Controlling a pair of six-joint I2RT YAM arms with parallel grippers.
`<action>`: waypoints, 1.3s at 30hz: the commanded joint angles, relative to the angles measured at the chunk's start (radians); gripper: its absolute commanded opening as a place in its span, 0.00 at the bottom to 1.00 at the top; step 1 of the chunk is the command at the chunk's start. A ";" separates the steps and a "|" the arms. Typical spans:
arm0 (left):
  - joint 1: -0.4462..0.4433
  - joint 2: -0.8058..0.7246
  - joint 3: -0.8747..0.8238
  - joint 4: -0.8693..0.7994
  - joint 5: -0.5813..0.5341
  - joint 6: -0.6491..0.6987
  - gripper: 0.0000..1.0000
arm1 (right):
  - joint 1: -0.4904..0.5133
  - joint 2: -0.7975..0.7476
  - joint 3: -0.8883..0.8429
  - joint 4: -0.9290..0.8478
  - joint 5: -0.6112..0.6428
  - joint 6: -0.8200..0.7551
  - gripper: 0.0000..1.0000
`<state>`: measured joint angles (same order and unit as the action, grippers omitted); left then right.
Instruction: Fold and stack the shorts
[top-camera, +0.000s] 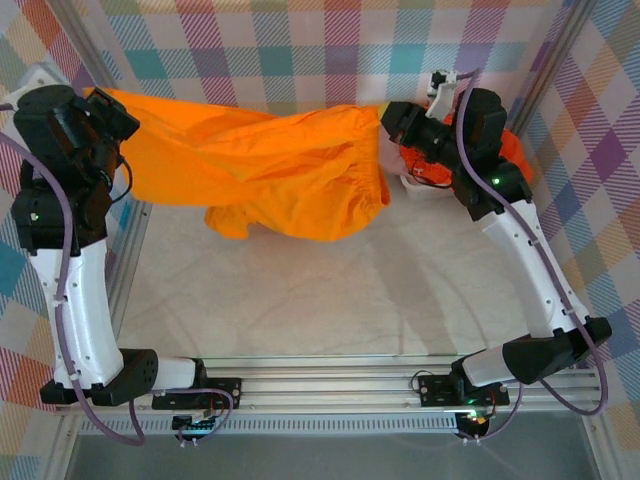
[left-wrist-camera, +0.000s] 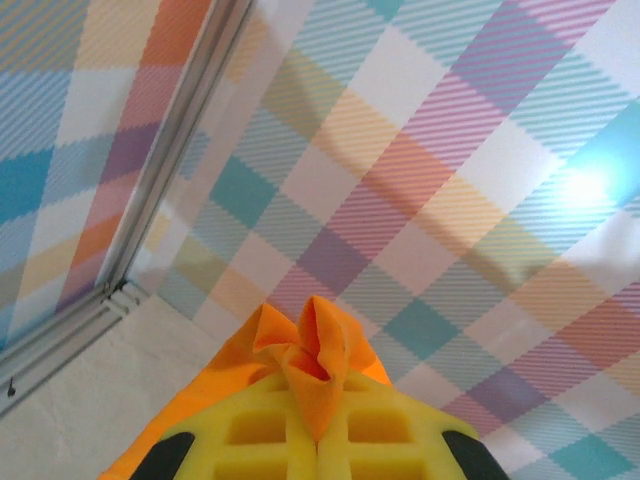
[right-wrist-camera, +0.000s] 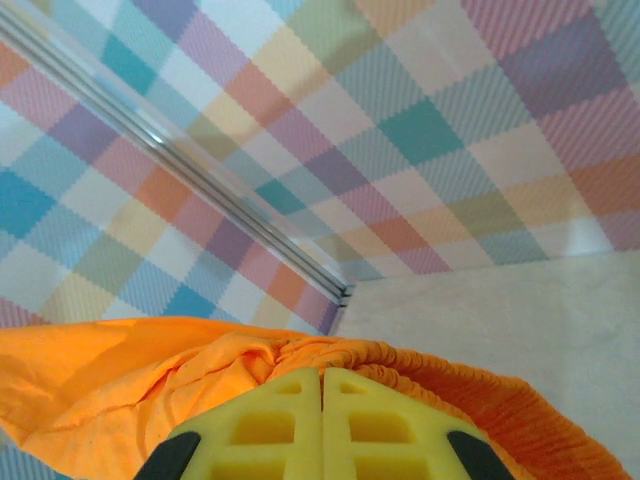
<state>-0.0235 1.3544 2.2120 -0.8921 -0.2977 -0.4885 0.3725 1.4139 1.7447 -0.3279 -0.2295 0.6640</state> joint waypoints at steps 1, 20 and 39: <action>0.006 0.015 0.087 -0.013 -0.038 0.054 0.00 | -0.005 -0.027 0.020 0.070 -0.044 -0.022 0.00; 0.027 0.244 -0.434 0.156 0.223 -0.001 0.00 | 0.011 0.402 0.123 -0.018 -0.051 -0.010 0.00; 0.172 0.300 0.211 0.144 0.329 -0.006 0.00 | -0.051 0.656 0.747 0.078 -0.284 -0.006 0.00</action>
<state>0.1467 1.7706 2.5183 -0.8215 -0.0181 -0.5278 0.3515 2.1639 2.5801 -0.3454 -0.4709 0.6914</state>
